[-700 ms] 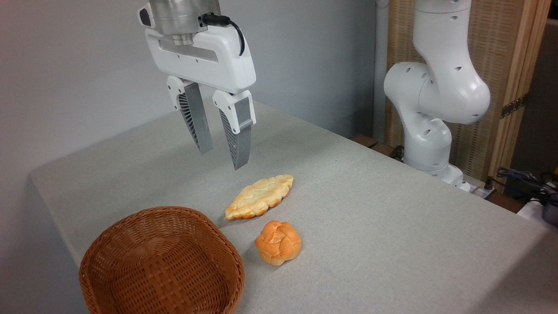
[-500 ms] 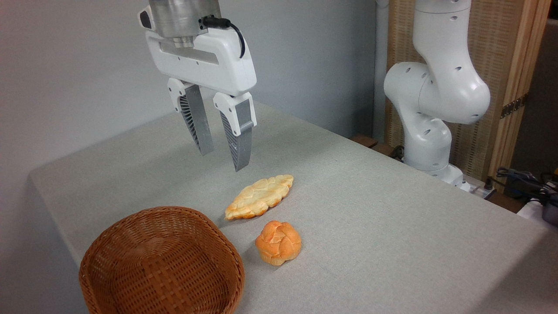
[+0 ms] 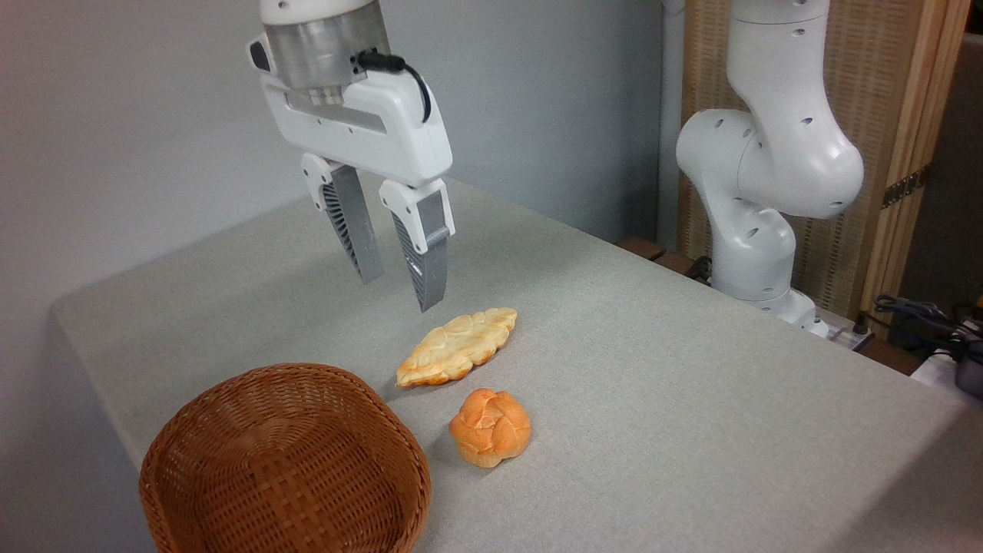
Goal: Put bread into the basket
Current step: 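Lower the open gripper toward the elongated golden bread loaf, then close the gripper on the middle of the elongated bread loaf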
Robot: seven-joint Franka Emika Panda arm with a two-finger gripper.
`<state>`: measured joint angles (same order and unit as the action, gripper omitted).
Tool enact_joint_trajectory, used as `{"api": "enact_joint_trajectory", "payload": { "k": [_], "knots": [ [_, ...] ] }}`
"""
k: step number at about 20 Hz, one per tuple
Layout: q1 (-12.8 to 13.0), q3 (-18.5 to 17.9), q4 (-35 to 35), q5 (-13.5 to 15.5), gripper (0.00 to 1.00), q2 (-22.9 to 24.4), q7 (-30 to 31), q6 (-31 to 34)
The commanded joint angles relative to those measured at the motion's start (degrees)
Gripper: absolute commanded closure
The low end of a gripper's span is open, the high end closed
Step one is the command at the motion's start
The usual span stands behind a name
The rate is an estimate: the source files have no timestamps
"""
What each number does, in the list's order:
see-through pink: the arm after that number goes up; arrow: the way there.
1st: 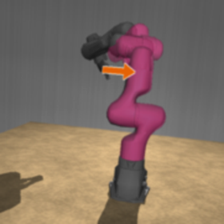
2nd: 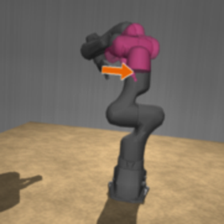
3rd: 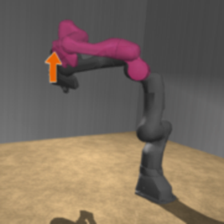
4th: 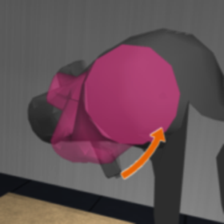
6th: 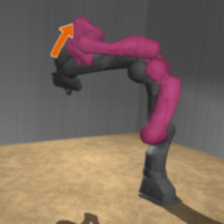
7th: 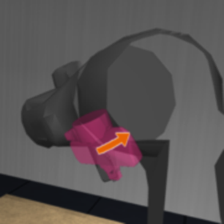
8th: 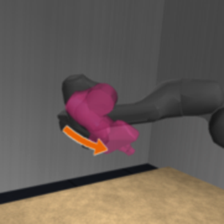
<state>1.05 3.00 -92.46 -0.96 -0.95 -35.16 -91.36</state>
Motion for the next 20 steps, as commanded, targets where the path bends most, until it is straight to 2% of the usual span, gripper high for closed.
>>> {"api": "enact_joint_trajectory", "payload": {
  "k": [1, 4, 6, 9, 11, 16, 18, 20],
  "knots": [
    [0.3, 2.4, -4.2, 1.6, 0.00, 0.3, 0.5, -1.9],
    [1.1, 4.9, -9.8, 1.5, 0.00, 0.3, 0.8, -7.9],
    [1.1, 5.5, -13.2, 1.5, 0.00, 0.4, 0.8, -8.5],
    [2.8, 6.0, -17.8, 1.0, 0.00, 0.3, 0.6, -8.6],
    [2.9, 6.0, -19.6, 0.9, 0.00, 0.2, 0.5, -8.7],
    [2.9, 6.1, -26.1, 1.0, 0.00, 0.0, 0.6, -14.0],
    [2.9, 6.1, -27.1, 1.1, 0.01, -0.3, 0.7, -14.5],
    [2.9, 6.1, -27.2, 1.5, 0.10, -0.4, 0.7, -14.6]
  ]
}}
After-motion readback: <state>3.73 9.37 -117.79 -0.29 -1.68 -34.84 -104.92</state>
